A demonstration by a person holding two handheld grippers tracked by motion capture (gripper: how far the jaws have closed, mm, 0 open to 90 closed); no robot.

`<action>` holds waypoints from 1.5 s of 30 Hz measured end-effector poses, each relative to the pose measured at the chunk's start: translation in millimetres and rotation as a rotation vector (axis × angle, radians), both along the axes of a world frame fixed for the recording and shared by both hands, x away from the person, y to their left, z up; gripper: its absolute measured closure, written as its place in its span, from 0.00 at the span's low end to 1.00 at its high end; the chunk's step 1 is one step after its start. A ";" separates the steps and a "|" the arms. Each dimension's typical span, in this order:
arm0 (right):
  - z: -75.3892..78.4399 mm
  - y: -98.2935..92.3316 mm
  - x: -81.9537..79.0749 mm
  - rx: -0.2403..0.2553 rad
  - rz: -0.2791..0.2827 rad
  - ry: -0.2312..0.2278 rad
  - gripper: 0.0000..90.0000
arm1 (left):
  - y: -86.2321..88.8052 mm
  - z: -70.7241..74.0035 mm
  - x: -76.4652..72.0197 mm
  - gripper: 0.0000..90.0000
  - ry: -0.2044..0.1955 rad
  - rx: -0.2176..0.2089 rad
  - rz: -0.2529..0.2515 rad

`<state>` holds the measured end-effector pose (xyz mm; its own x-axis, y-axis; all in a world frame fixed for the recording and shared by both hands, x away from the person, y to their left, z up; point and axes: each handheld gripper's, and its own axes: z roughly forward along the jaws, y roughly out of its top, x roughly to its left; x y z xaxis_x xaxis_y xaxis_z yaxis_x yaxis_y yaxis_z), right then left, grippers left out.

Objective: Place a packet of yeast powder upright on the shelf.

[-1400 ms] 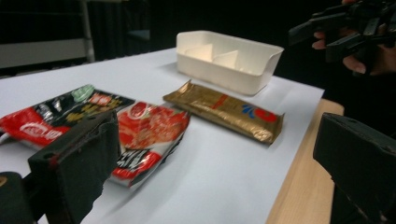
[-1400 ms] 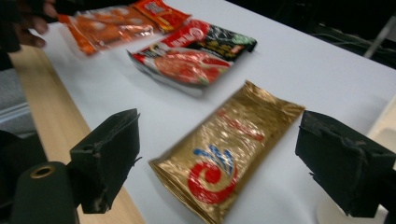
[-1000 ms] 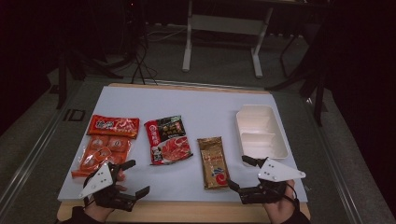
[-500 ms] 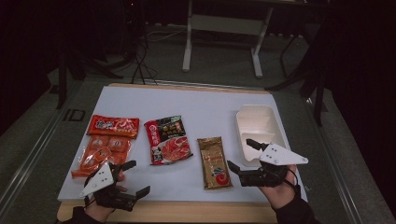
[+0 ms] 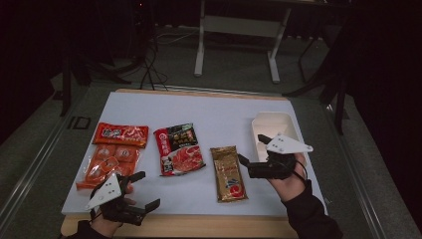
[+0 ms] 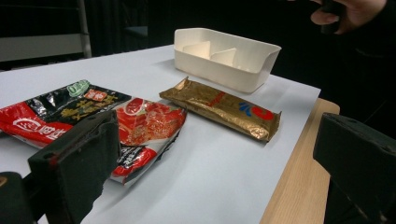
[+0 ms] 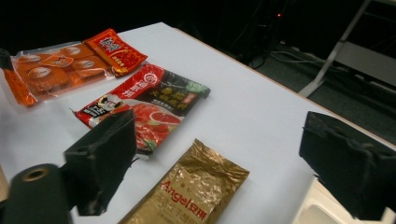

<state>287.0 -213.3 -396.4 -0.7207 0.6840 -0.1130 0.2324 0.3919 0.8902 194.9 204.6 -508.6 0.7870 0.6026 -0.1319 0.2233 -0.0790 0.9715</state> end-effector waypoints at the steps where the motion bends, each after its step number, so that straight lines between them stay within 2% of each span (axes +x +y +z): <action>1: -0.7 1.8 2.9 -0.003 -0.006 0.004 0.13 | 0.0 0.0 0.0 0.01 -0.001 0.001 0.000; 7: -7.8 8.5 24.6 0.006 -0.029 0.056 0.15 | 0.2 -0.6 0.7 0.01 0.003 0.002 0.000; 10: -13.6 11.8 35.5 0.008 -0.056 0.091 0.17 | 0.1 -0.6 0.8 0.01 0.004 0.001 -0.001; 12: -19.3 13.3 41.9 0.005 -0.092 0.101 0.18 | -0.2 -0.7 0.7 0.01 0.004 0.006 -0.002; 14: -25.8 13.3 49.1 0.018 -0.124 0.129 0.19 | 0.2 -0.6 0.7 0.01 0.005 0.003 -0.004; 17: -35.1 15.5 58.4 0.003 -0.146 0.162 0.19 | 0.8 -0.4 0.8 0.01 0.006 0.004 -0.004; 21: -45.1 20.6 66.6 -0.012 -0.151 0.193 0.19 | 0.4 -0.6 1.0 0.01 0.009 0.006 -0.008; 25: -54.3 25.0 73.8 -0.010 -0.159 0.245 0.20 | -0.4 -1.0 1.1 0.01 0.008 0.018 -0.008; 27: -59.2 27.9 75.7 -0.014 -0.177 0.252 0.21 | -0.8 -1.2 1.2 0.01 0.006 0.025 -0.007; 28: -61.8 29.3 76.8 -0.010 -0.190 0.269 0.22 | -0.8 -1.2 1.2 0.01 0.006 0.023 -0.007; 34: -79.0 40.1 84.0 -0.071 -0.214 0.316 0.24 | -0.4 -1.0 1.0 0.01 0.006 0.021 -0.006; 37: -84.8 43.7 87.6 -0.063 -0.216 0.336 0.24 | -0.8 -0.9 0.8 0.01 0.004 0.027 -0.006; 41: -92.4 50.2 93.0 -0.100 -0.233 0.357 0.24 | -1.0 -0.9 0.8 0.01 0.004 0.032 -0.007; 43: -96.5 52.0 97.4 -0.096 -0.251 0.387 0.26 | -1.2 -0.8 0.8 0.01 0.004 0.034 -0.007; 45: -100.2 53.7 102.4 -0.119 -0.268 0.407 0.26 | -1.3 -0.7 0.5 0.01 0.003 0.034 -0.008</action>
